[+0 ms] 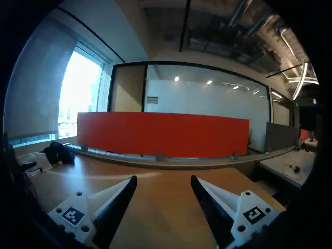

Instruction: Fold towel

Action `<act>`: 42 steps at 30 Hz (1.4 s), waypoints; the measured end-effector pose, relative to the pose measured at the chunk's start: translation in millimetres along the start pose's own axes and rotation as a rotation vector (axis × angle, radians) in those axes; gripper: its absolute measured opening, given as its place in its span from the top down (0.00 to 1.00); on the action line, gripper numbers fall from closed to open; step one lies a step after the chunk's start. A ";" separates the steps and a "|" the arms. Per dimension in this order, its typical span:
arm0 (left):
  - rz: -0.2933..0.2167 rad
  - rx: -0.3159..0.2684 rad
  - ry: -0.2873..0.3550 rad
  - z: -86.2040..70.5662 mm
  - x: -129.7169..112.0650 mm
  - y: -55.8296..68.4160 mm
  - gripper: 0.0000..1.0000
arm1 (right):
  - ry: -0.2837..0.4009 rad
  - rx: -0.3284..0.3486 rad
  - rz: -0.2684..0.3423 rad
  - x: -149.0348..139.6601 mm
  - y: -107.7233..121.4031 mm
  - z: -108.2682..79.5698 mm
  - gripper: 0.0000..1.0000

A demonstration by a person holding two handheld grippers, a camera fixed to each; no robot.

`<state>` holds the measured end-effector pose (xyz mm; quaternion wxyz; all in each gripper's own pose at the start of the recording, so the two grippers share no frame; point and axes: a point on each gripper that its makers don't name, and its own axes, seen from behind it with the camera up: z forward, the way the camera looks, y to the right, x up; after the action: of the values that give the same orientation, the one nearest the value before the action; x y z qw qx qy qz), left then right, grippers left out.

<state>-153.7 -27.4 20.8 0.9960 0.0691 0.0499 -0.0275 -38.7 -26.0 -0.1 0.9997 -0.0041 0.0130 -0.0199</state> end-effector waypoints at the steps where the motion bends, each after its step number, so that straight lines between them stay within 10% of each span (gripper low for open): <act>1: 0.000 0.000 0.000 0.0 -0.1 0.0 0.03 | 0.003 -0.004 0.001 -1.8 2.0 -0.4 0.00; 42: 0.000 0.000 0.001 0.2 -0.6 -1.7 0.03 | 0.041 -0.033 0.097 -105.2 37.1 8.9 0.00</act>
<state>-154.4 -29.1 20.8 0.9960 0.0692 0.0503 -0.0274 -142.1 15.3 11.2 0.9988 -0.0196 0.0342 0.0288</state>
